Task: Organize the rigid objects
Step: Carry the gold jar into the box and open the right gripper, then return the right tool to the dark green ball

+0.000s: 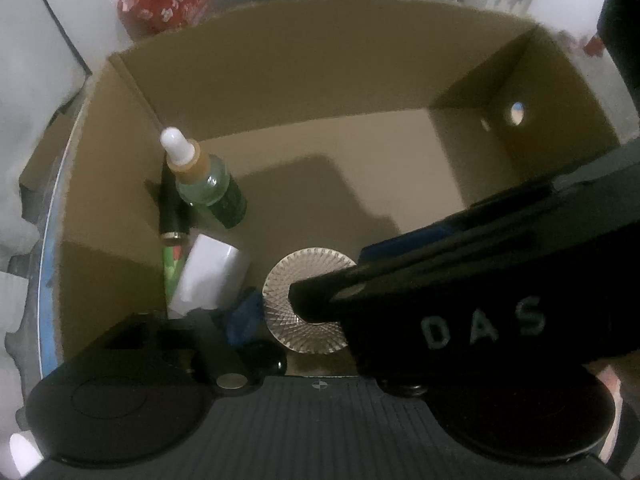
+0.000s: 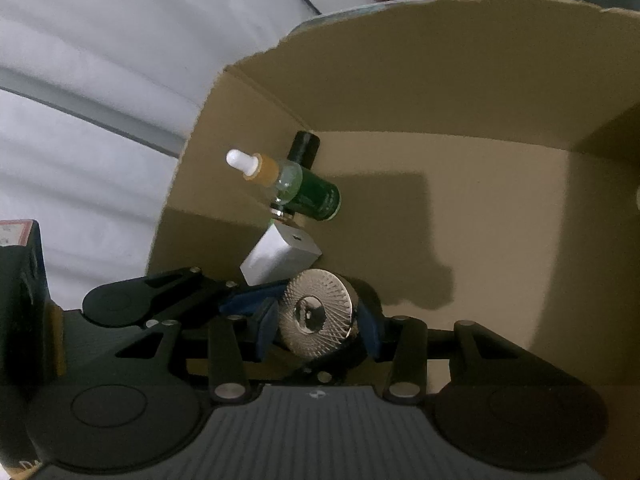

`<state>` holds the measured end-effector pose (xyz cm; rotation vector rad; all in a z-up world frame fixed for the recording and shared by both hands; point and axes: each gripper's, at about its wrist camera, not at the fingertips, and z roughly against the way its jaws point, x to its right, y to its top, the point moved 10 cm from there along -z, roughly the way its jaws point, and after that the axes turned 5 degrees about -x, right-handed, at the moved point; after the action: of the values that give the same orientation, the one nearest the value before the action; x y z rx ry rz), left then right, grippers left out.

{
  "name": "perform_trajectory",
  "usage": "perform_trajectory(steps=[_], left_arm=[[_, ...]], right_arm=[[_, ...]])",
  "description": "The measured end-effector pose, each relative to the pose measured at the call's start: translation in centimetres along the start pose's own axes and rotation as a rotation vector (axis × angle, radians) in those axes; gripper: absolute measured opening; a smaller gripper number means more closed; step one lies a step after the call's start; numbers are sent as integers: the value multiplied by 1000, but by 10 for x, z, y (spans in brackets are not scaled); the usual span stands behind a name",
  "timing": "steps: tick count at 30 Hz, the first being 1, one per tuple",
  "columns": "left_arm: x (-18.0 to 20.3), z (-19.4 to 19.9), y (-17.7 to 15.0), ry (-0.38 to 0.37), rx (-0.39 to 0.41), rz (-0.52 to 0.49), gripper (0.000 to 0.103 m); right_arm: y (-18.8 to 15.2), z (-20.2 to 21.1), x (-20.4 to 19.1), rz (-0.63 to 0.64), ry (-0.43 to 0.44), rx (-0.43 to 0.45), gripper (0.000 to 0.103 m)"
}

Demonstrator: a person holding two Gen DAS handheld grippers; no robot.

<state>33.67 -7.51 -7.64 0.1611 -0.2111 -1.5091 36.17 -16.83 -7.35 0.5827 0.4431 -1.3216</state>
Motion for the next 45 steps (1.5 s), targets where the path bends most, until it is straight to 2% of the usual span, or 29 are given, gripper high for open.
perform_trajectory(steps=[2,6,8,11,14,18,19,22,30,35,41,45], left_arm=[[-1,11,-1,0,36,0,75],[-4,36,-9,-9,93,20,89],[-6,54,-16,-10,141,26,90],[-4,76,-27,7,226,19,91],[-2,100,-44,2,312,8,94],[0,122,-74,-8,409,-21,99],[0,124,-82,-5,432,-29,100],[1,121,-108,-4,448,-50,101],[1,86,-153,-50,375,-80,101],[2,57,-155,-54,349,-74,101],[0,27,-150,20,342,-89,101],[2,12,-148,-1,313,-84,100]], right_arm=[[0,9,-2,4,-1,36,47],[-7,44,-9,6,5,144,47],[-16,68,-14,-5,32,214,47],[-43,103,-17,-20,66,340,47],[-81,135,-18,-28,57,456,48],[-127,157,-21,-31,44,532,49],[-139,157,-22,-31,43,540,53],[-161,139,-28,-24,35,530,56],[-185,82,-46,20,21,445,58],[-171,45,-58,46,21,372,58],[-148,16,-60,67,-9,333,58],[-135,0,-59,86,-14,305,58]])
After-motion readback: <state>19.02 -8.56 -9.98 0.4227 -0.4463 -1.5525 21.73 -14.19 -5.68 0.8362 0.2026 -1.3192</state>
